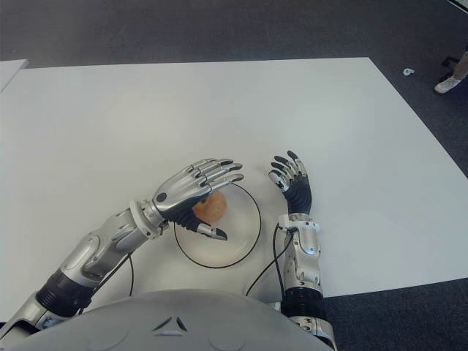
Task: Put the apples into the plate.
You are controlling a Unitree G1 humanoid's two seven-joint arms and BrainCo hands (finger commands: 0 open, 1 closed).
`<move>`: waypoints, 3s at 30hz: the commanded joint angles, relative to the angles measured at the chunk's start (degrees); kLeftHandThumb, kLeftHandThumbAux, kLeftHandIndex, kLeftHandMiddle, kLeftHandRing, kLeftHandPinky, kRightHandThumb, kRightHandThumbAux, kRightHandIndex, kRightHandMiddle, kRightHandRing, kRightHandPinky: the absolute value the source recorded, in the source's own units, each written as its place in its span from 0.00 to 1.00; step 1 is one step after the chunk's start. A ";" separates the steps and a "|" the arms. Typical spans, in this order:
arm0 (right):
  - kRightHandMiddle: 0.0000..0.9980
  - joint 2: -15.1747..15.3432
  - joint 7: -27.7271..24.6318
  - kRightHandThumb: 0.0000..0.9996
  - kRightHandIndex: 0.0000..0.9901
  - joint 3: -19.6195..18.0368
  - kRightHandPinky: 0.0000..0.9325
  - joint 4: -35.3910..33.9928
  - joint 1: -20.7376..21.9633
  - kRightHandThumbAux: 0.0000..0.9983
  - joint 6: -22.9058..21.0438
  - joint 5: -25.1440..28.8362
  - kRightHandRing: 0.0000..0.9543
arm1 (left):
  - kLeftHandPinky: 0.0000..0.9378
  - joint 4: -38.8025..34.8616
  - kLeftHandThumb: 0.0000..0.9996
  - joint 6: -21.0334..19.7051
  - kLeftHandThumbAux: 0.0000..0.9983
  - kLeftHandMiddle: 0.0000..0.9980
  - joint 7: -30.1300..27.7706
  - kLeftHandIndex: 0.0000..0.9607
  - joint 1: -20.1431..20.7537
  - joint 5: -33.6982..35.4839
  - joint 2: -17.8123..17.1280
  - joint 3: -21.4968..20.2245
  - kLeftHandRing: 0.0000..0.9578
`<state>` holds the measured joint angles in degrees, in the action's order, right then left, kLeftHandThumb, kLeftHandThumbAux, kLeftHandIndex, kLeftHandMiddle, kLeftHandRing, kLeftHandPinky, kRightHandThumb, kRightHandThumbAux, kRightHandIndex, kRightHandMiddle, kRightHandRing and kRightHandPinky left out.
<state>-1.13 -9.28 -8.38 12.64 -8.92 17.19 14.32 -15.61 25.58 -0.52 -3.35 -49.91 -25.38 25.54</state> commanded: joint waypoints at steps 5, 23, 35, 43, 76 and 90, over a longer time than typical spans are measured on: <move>0.31 -0.62 1.04 0.59 0.13 0.52 0.30 1.81 -2.47 0.76 -3.69 -0.90 0.30 | 0.00 -0.26 0.16 -0.31 0.16 0.00 -1.58 0.00 -0.36 0.04 -0.49 -0.58 0.00; 0.31 -0.54 2.47 0.53 0.13 0.67 0.32 2.74 -2.37 0.74 -3.25 -2.39 0.30 | 0.08 10.36 0.18 -3.67 0.25 0.00 2.09 0.02 1.70 11.39 5.90 -6.52 0.01; 0.29 1.17 1.12 0.44 0.13 0.32 0.31 5.01 -2.13 0.73 -1.60 -2.75 0.29 | 0.27 9.43 0.28 -13.61 0.49 0.17 9.45 0.26 -7.03 54.06 32.19 -20.90 0.18; 0.30 1.73 1.21 0.43 0.14 0.55 0.32 3.91 -2.38 0.73 -2.05 -2.93 0.29 | 0.27 4.68 0.26 -17.94 0.57 0.21 12.11 0.30 -12.16 56.53 35.20 -21.83 0.22; 0.28 4.33 0.21 0.46 0.13 -0.19 0.33 2.62 -2.25 0.74 -4.10 -2.50 0.29 | 0.30 8.42 0.15 -20.79 0.56 0.23 12.93 0.25 -15.47 56.13 31.91 -23.58 0.25; 0.29 4.14 0.52 0.47 0.13 -0.02 0.32 1.79 -2.56 0.74 -4.54 -2.94 0.29 | 0.30 12.89 0.12 -20.09 0.57 0.21 11.43 0.20 -14.26 54.02 29.59 -24.25 0.25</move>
<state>3.35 -9.33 -8.17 12.35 -9.04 15.98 11.59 -4.60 5.41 11.76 -18.40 5.33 3.65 1.13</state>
